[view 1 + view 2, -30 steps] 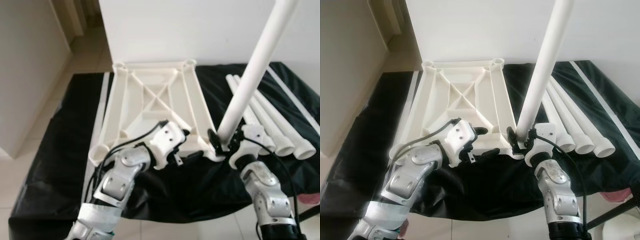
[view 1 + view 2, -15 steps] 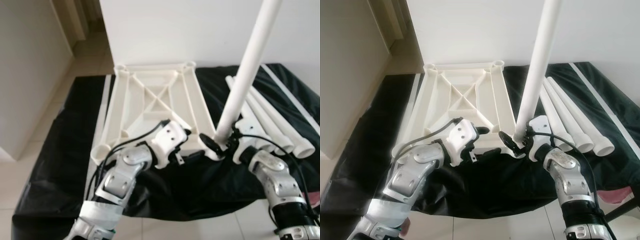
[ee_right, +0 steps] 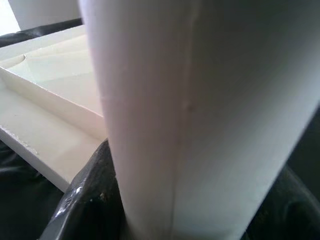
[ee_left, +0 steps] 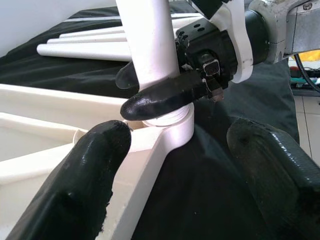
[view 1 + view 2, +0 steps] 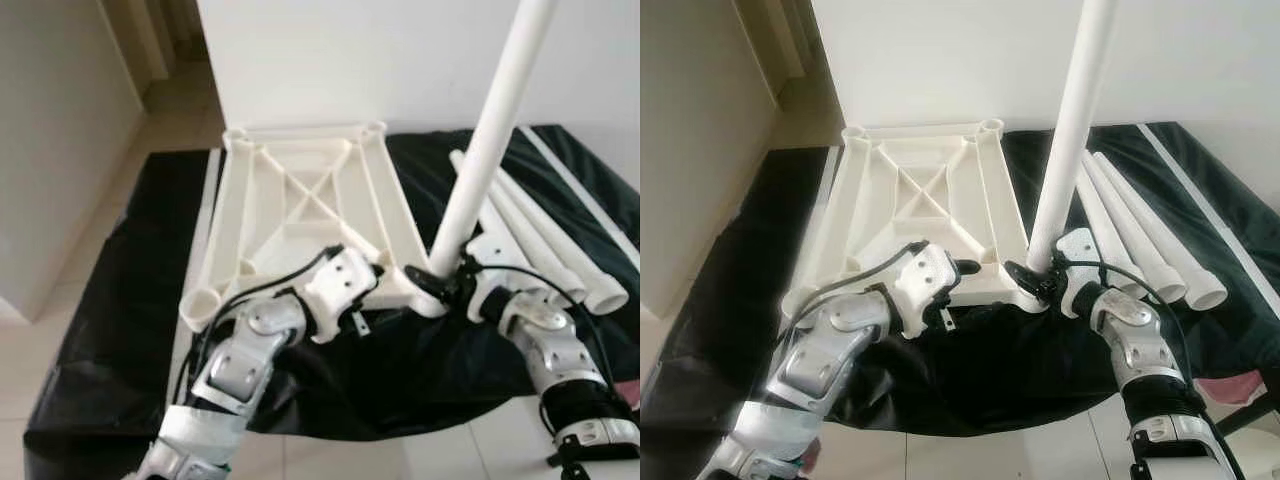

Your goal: Building children table

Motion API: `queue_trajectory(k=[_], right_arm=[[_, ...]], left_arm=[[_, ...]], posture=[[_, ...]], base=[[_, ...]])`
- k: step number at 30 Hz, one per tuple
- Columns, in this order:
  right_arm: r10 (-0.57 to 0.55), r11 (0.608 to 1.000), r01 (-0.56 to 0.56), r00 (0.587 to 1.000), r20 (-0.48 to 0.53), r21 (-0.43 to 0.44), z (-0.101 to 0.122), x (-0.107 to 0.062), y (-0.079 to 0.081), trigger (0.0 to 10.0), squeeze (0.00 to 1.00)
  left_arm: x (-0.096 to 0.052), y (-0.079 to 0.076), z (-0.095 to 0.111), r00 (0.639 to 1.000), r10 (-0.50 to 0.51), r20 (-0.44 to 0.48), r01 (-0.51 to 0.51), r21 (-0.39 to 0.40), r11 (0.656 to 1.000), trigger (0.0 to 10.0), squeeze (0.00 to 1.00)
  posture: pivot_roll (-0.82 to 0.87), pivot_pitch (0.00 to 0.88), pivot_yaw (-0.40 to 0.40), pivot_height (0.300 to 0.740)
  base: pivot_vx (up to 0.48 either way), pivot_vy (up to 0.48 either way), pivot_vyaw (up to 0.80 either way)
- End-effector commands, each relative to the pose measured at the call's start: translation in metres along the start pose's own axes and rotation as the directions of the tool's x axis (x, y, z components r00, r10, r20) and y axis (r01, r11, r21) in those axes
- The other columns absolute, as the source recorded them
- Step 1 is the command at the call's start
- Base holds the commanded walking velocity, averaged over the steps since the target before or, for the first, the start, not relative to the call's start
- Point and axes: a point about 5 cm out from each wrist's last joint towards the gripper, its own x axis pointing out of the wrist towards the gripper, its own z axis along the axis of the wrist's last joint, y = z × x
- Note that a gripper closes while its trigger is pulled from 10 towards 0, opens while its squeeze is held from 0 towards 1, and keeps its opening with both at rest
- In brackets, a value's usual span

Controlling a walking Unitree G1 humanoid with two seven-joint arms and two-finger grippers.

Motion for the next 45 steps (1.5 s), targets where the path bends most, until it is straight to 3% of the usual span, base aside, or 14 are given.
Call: queue_trajectory(k=[1, 2, 3, 4, 7, 12, 14, 18, 19, 21, 24, 26, 31, 45], right_arm=[[0.026, 0.999, -0.023, 0.997, -0.072, 0.037, -0.018, 0.000, 0.009, 0.0, 0.00], [0.019, 0.999, -0.016, 0.997, -0.069, 0.042, -0.020, 0.000, 0.009, 1.8, 0.00], [0.015, 0.999, -0.012, 0.998, -0.068, 0.045, -0.020, 0.001, 0.010, 1.8, 0.00], [-0.006, 0.999, 0.009, 0.998, -0.068, 0.043, -0.021, 0.001, 0.010, 10.0, 0.00], [-0.098, 0.995, 0.099, 0.994, -0.043, 0.033, -0.021, 0.001, 0.009, 10.0, 0.00], [-0.194, 0.980, 0.196, 0.979, -0.059, 0.029, -0.023, 0.001, 0.008, 10.0, 0.00], [-0.309, 0.948, 0.314, 0.948, -0.079, 0.056, -0.024, 0.002, 0.014, 10.0, 0.00], [-0.399, 0.907, 0.407, 0.913, -0.090, 0.106, -0.024, 0.003, 0.023, 10.0, 0.00], [-0.489, 0.854, 0.499, 0.866, -0.100, 0.148, -0.024, 0.004, 0.031, 10.0, 0.00], [-0.530, 0.826, 0.540, 0.841, -0.104, 0.161, -0.024, 0.004, 0.034, 10.0, 0.00], [-0.662, 0.710, 0.669, 0.740, -0.119, 0.220, -0.026, 0.009, 0.052, 10.0, 0.00], [-0.683, 0.682, 0.693, 0.718, -0.135, 0.235, -0.028, 0.013, 0.065, 10.0, 0.00], [-0.648, 0.719, 0.657, 0.752, -0.124, 0.229, -0.022, 0.017, 0.072, 10.0, 0.00], [-0.663, 0.705, 0.672, 0.738, -0.126, 0.227, -0.017, 0.017, 0.076, 10.0, 0.00]], left_arm=[[0.001, 0.000, 0.000, 1.000, 0.020, 0.001, -0.021, 0.006, 1.000, 10.0, 0.00], [0.001, 0.000, -0.001, 1.000, 0.019, 0.000, -0.019, -0.001, 1.000, 10.0, 0.00], [0.001, -0.001, -0.002, 1.000, 0.018, -0.001, -0.018, -0.006, 1.000, 10.0, 0.00], [0.002, -0.002, -0.004, 1.000, 0.015, 0.001, -0.015, -0.033, 0.999, 10.0, 0.00], [0.004, -0.002, -0.010, 1.000, 0.029, 0.004, -0.028, -0.093, 0.995, 10.0, 0.00], [0.004, -0.002, -0.012, 0.999, 0.033, -0.003, -0.033, -0.095, 0.995, 10.0, 0.00], [0.003, -0.002, -0.014, 0.999, 0.042, -0.010, -0.042, -0.098, 0.994, 10.0, 0.00], [0.003, -0.002, -0.015, 0.999, 0.046, -0.009, -0.047, -0.099, 0.994, 10.0, 0.00], [0.002, -0.003, -0.016, 0.999, 0.048, -0.008, -0.049, -0.097, 0.994, 10.0, 0.00], [0.002, -0.002, -0.016, 0.999, 0.049, -0.008, -0.050, -0.098, 0.994, 10.0, 0.00], [0.002, 0.001, -0.017, 0.997, 0.071, -0.008, -0.071, -0.095, 0.993, 10.0, 0.00], [0.001, 0.004, -0.016, 0.995, 0.097, -0.002, -0.096, -0.090, 0.991, 10.0, 0.00], [-0.001, 0.011, -0.012, 0.989, 0.141, 0.031, -0.138, -0.097, 0.986, 10.0, 0.00], [-0.004, 0.015, -0.014, 0.991, 0.129, 0.033, -0.122, -0.158, 0.980, 10.0, 0.00]], posture=[[-0.09, 0.000, 0.033, 0.740], [-0.09, 0.000, 0.036, 0.740], [-0.09, 0.000, 0.038, 0.740], [-0.09, 0.000, 0.040, 0.740], [-0.10, 0.000, 0.043, 0.740], [-0.10, 0.000, 0.046, 0.740], [-0.10, 0.005, 0.045, 0.740], [-0.10, 0.007, 0.043, 0.740], [-0.10, 0.009, 0.041, 0.740], [-0.10, 0.009, 0.041, 0.740], [-0.09, 0.010, 0.038, 0.740], [-0.08, 0.010, 0.038, 0.740], [-0.09, 0.013, 0.043, 0.740], [-0.08, 0.011, 0.034, 0.740]], base=[[0.000, 0.000, 0.00], [0.000, 0.000, 0.00], [0.000, 0.000, 0.00], [0.000, 0.000, 0.00], [0.000, 0.000, 0.00], [0.000, 0.000, 0.00], [0.000, 0.000, 0.00], [0.000, 0.000, 0.00], [0.000, 0.000, 0.00], [0.000, 0.000, 0.00], [0.000, 0.000, 0.00], [0.000, 0.000, 0.00], [0.000, 0.000, 0.00], [0.000, 0.000, 0.00]])
